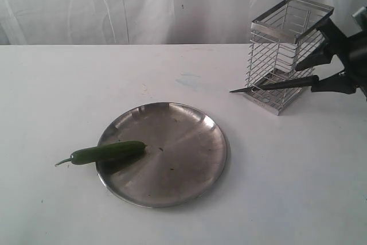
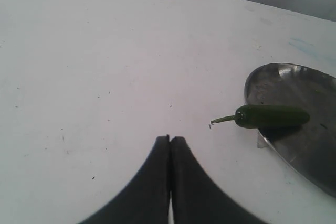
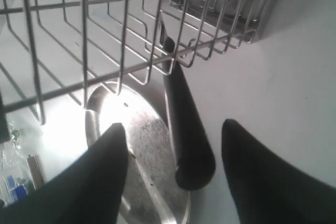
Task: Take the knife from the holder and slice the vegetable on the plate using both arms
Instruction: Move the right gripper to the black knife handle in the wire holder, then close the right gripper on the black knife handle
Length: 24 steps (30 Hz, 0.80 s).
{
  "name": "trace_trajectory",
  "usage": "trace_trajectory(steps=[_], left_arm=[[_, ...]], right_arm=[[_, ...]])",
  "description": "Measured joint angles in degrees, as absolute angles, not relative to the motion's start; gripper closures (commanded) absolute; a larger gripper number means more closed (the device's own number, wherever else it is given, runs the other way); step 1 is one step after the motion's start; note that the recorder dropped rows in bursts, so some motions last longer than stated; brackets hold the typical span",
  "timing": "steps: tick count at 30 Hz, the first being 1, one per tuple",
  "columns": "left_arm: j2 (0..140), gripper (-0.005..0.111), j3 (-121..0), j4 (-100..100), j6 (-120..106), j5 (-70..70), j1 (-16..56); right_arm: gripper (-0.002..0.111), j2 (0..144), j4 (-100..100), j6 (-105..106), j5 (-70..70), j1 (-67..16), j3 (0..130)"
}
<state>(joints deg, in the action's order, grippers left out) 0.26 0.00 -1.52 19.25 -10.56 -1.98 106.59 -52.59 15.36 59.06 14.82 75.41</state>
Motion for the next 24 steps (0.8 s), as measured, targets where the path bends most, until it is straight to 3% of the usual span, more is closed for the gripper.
trace_trajectory(steps=[3, 9, 13, 24], left_arm=[[0.26, 0.107, 0.00, -1.52, 19.25, -10.56, -1.98], [0.26, 0.107, 0.00, -1.52, 19.25, -10.56, -1.98], [0.26, 0.107, 0.00, -1.52, 19.25, -10.56, -1.98], [0.26, 0.107, 0.00, -1.52, 19.25, -10.56, -1.98]], right_arm=[[0.065, 107.36, -51.23, 14.91, 59.17, 14.77, 75.41], [0.094, 108.44, -51.03, 13.98, 59.89, 14.77, 75.41], [0.107, 108.34, -51.95, 13.98, 60.36, 14.77, 75.41], [0.108, 106.42, -49.75, 13.60, 60.46, 15.22, 77.48]])
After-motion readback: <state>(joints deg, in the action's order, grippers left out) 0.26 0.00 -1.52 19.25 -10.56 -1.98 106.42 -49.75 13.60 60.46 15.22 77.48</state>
